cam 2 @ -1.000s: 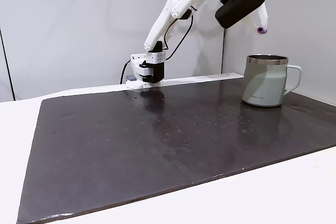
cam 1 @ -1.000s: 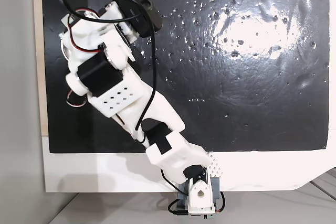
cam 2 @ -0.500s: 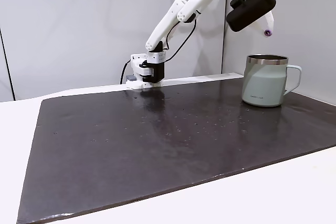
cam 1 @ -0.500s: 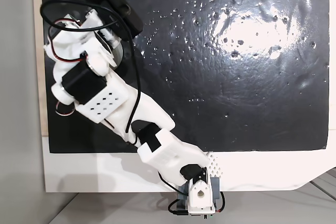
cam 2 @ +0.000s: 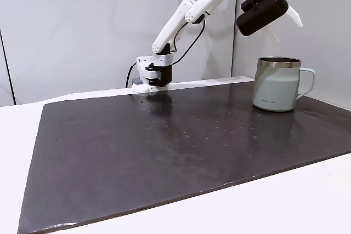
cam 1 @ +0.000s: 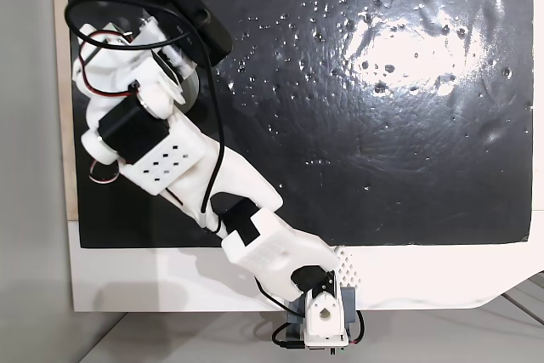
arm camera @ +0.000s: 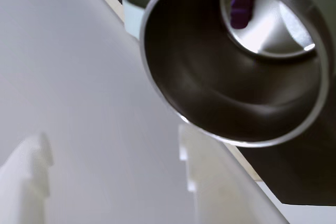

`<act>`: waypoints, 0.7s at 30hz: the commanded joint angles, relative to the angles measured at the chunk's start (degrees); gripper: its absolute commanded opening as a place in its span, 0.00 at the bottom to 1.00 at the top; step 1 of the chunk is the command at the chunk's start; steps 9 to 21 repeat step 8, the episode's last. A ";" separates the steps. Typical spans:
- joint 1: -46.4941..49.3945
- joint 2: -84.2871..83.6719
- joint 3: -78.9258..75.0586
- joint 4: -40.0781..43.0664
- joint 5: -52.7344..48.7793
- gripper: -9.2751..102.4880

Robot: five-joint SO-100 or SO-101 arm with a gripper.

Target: Grasp a pengrip and put it in the cup.

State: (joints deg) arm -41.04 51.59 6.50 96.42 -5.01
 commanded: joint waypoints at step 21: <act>0.26 4.92 0.53 0.97 -0.70 0.30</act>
